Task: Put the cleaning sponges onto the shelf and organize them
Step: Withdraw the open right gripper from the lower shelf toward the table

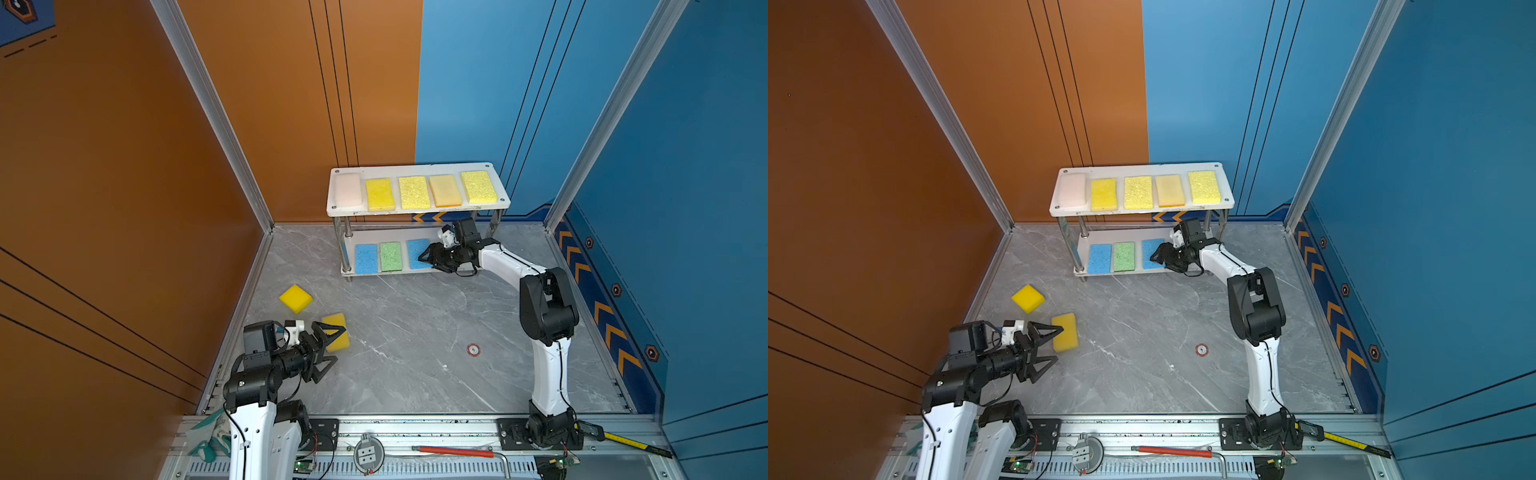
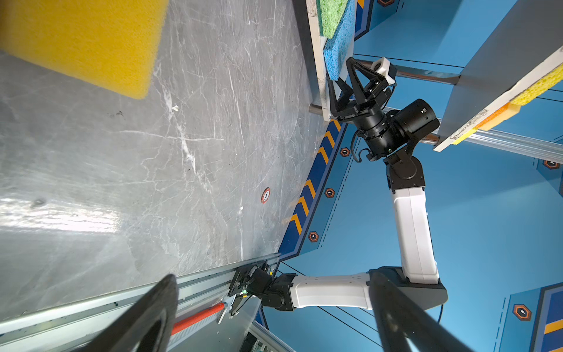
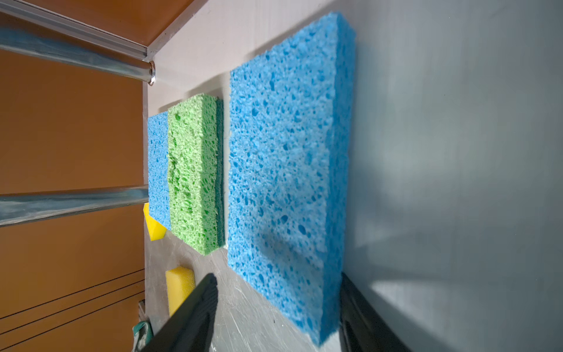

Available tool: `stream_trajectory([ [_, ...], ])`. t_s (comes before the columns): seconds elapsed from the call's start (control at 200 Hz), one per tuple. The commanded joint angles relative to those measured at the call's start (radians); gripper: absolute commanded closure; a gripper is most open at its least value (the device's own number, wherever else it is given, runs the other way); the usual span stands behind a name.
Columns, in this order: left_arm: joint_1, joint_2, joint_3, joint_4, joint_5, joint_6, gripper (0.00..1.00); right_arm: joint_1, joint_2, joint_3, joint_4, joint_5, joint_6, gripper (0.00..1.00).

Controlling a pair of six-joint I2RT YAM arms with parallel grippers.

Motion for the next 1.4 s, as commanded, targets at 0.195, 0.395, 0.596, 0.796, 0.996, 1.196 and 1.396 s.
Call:
stream_trajectory([
  [0.195,0.006,0.019,0.035,-0.012,-0.005,0.032,0.02,0.057,0.027,0.082,-0.272,0.205,-0.175,0.36],
  [0.395,0.008,0.023,0.038,-0.013,-0.009,0.035,0.02,0.068,0.006,0.088,-0.286,0.265,-0.202,0.31],
  [0.596,0.008,0.025,0.045,-0.013,-0.02,0.043,0.02,0.12,-0.102,0.092,-0.283,0.326,-0.291,0.3],
  [0.796,0.007,0.015,0.061,-0.012,-0.041,0.051,0.02,0.176,-0.253,-0.006,-0.259,0.397,-0.298,0.3],
  [0.996,0.009,-0.002,0.066,-0.012,-0.043,0.059,0.02,0.241,-0.423,-0.218,-0.202,0.364,-0.204,0.3],
  [1.196,0.009,-0.043,0.078,-0.032,-0.064,0.074,0.02,0.39,-0.488,-0.348,-0.194,0.215,-0.066,0.26],
  [1.396,0.009,-0.073,0.162,-0.152,-0.146,0.168,0.02,0.59,-0.405,-0.319,-0.139,0.149,0.051,0.22],
])
